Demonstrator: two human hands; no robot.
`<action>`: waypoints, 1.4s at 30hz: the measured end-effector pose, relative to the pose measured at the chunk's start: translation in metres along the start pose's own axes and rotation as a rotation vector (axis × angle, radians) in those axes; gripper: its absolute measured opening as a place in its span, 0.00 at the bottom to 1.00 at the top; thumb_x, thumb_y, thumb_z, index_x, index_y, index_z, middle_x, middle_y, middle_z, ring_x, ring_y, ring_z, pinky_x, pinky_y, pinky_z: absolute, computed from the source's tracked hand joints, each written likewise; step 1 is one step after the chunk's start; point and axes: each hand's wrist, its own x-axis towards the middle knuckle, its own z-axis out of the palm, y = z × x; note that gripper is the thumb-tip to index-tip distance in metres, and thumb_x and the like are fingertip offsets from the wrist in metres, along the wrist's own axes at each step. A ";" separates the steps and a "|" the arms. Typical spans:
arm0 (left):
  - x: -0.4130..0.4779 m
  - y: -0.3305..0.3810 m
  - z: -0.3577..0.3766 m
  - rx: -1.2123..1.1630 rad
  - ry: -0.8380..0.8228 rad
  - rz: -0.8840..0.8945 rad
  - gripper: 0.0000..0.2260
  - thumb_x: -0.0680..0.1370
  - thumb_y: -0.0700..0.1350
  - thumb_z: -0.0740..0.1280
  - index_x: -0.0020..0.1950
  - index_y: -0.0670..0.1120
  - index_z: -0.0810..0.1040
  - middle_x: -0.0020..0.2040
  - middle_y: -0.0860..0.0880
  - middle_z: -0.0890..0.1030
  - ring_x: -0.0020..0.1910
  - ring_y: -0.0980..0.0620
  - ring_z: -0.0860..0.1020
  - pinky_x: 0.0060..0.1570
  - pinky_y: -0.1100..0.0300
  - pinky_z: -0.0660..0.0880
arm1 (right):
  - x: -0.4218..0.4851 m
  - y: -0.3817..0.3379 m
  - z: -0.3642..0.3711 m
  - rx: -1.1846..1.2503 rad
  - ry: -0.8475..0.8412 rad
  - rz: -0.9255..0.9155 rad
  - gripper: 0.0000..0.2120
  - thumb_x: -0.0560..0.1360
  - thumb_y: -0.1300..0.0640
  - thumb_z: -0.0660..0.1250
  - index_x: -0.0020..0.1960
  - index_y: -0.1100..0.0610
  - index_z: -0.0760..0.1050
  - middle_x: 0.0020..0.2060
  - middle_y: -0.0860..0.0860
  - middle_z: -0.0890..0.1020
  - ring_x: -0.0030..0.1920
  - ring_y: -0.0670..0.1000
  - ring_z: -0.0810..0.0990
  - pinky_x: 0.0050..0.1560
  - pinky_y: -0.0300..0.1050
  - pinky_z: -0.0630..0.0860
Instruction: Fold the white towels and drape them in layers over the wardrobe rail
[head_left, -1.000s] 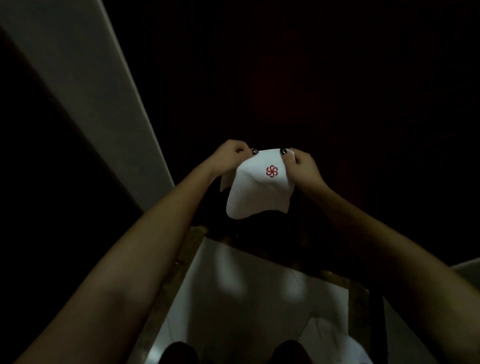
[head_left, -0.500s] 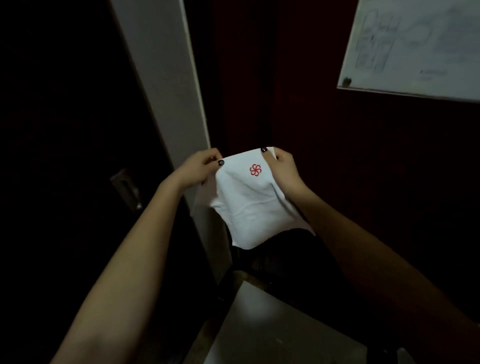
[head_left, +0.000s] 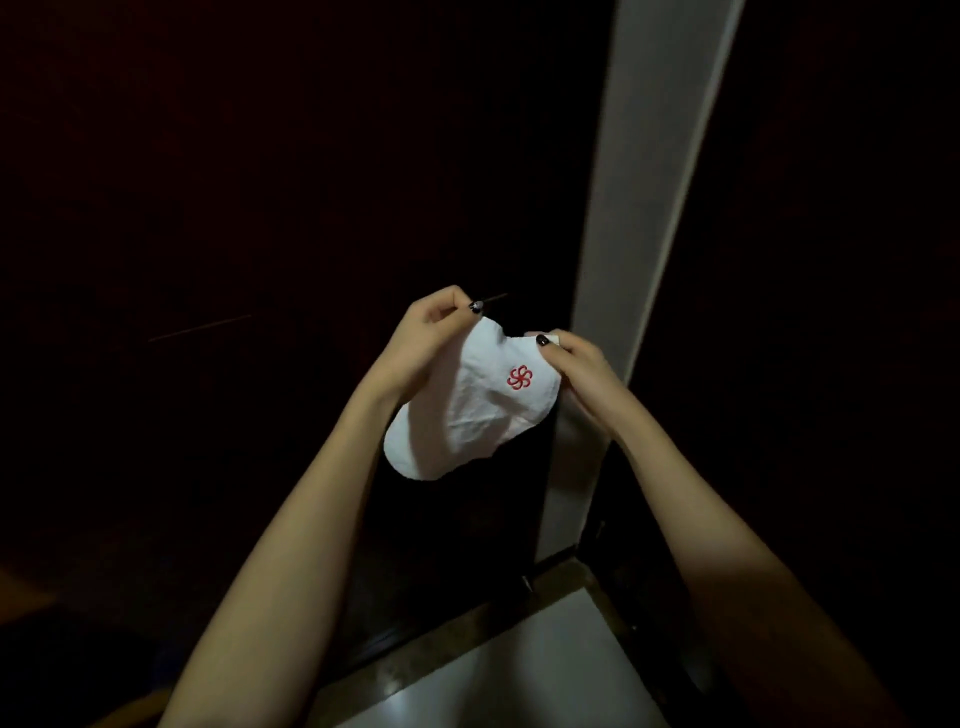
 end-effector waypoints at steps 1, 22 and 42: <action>-0.012 0.003 -0.011 -0.008 0.034 -0.022 0.13 0.80 0.39 0.65 0.35 0.47 0.70 0.30 0.56 0.69 0.30 0.60 0.65 0.31 0.67 0.61 | 0.003 0.000 0.014 0.071 -0.084 0.055 0.10 0.80 0.64 0.61 0.57 0.65 0.78 0.51 0.54 0.81 0.52 0.47 0.79 0.55 0.39 0.74; -0.426 0.004 -0.319 0.657 0.817 -0.406 0.10 0.79 0.46 0.66 0.40 0.42 0.76 0.37 0.51 0.75 0.39 0.56 0.71 0.40 0.59 0.66 | -0.130 0.009 0.472 -0.444 -0.934 -0.264 0.13 0.78 0.57 0.65 0.37 0.62 0.74 0.31 0.54 0.74 0.32 0.48 0.70 0.34 0.44 0.64; -0.740 -0.025 -0.547 0.891 0.949 -0.670 0.08 0.75 0.49 0.70 0.38 0.48 0.78 0.39 0.51 0.77 0.42 0.52 0.75 0.41 0.56 0.69 | -0.319 -0.016 0.803 -0.433 -0.887 -0.250 0.08 0.77 0.59 0.65 0.44 0.63 0.76 0.42 0.58 0.81 0.39 0.56 0.76 0.38 0.51 0.73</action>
